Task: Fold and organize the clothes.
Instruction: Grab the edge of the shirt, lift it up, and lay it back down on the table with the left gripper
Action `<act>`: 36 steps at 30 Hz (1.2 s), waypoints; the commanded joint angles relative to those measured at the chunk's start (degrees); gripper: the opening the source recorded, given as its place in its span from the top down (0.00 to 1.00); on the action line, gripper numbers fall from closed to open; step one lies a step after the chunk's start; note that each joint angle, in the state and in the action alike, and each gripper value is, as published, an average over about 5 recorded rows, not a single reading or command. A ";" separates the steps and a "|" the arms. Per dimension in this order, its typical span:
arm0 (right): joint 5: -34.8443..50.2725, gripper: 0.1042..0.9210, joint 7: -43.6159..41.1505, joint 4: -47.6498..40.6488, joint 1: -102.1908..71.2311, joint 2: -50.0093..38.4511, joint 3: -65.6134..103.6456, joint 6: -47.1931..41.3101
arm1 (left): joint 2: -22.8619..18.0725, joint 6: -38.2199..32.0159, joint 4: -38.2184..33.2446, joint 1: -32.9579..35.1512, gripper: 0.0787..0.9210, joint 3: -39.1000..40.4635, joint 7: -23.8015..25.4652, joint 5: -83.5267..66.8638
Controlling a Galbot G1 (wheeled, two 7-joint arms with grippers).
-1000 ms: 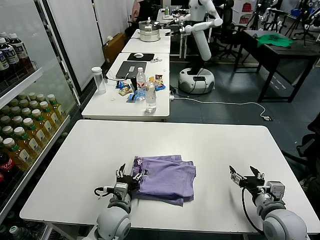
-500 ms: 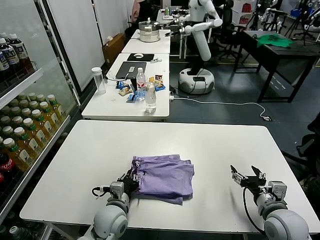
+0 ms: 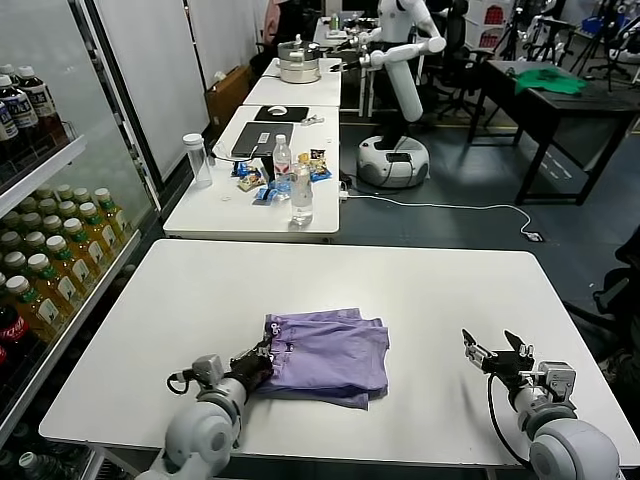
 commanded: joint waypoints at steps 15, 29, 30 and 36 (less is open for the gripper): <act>0.45 0.12 0.15 -0.16 1.46 0.43 -0.65 0.12 | 18.51 3.44 -10.03 -2.20 0.97 -34.37 -1.89 -37.50; 0.34 0.12 0.02 1.46 0.34 1.41 -0.03 0.30 | -6.01 3.54 -8.87 -13.46 0.97 7.31 -5.32 -13.17; 0.34 0.12 0.00 1.44 0.40 1.34 0.00 0.32 | -7.91 3.52 -6.69 -14.73 0.97 9.38 -5.66 -11.75; 0.64 0.12 -0.25 1.02 0.63 0.39 0.60 0.59 | -16.43 3.21 3.40 -20.38 0.97 17.81 -6.98 -6.51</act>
